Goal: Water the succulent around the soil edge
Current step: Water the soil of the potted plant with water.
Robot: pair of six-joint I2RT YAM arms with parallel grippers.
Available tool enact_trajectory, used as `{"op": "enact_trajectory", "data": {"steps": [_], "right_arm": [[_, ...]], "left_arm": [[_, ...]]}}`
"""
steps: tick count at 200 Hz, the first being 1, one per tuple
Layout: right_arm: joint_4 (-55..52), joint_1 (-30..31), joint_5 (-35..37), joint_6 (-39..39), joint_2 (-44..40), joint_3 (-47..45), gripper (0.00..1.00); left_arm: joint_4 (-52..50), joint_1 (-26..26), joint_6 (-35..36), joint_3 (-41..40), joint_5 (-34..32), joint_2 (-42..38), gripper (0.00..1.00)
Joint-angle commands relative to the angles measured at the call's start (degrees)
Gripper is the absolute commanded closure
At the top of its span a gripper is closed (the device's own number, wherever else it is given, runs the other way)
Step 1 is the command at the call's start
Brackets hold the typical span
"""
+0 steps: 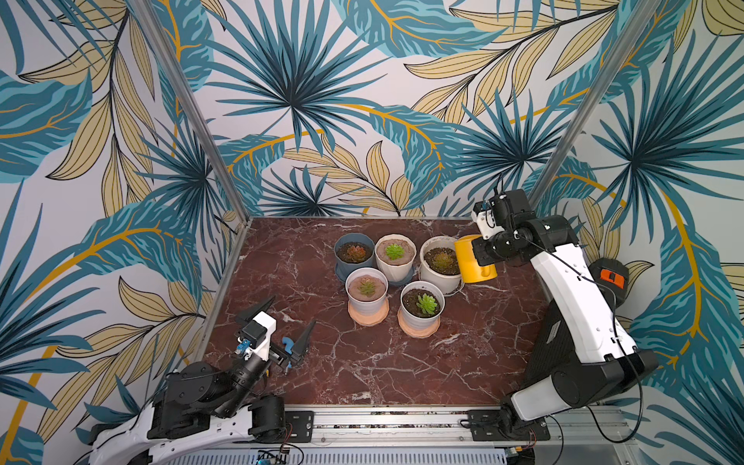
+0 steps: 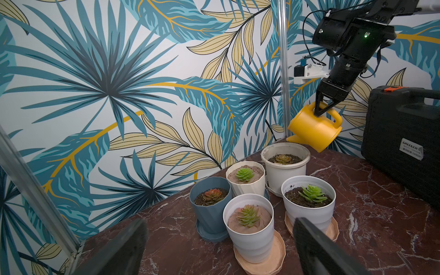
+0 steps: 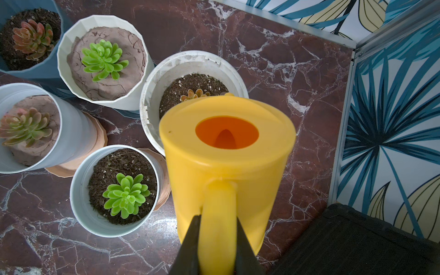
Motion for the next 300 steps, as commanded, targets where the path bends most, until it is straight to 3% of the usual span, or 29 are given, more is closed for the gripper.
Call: {"op": "enact_trajectory", "data": {"steps": [1,55,157,300], "right_arm": [[1.7,-0.5,-1.5,0.8,1.8,0.3,1.0],[0.4,-1.0,-1.5,0.7,3.7,2.3,1.0],[1.9,-1.0,-2.2,2.5,-8.3,-7.9,1.0],[4.4,-1.0,-3.0,3.7,-10.3,-11.7,1.0]], "left_arm": [[0.0,0.2,-0.6,0.7,0.7,-1.0,0.0],[0.0,0.3,-0.5,0.7,0.6,-1.2,0.0],[0.4,0.2,-0.5,0.5,0.8,-1.1,0.0],[0.4,0.3,-0.6,0.6,0.9,-1.0,0.0]]}}
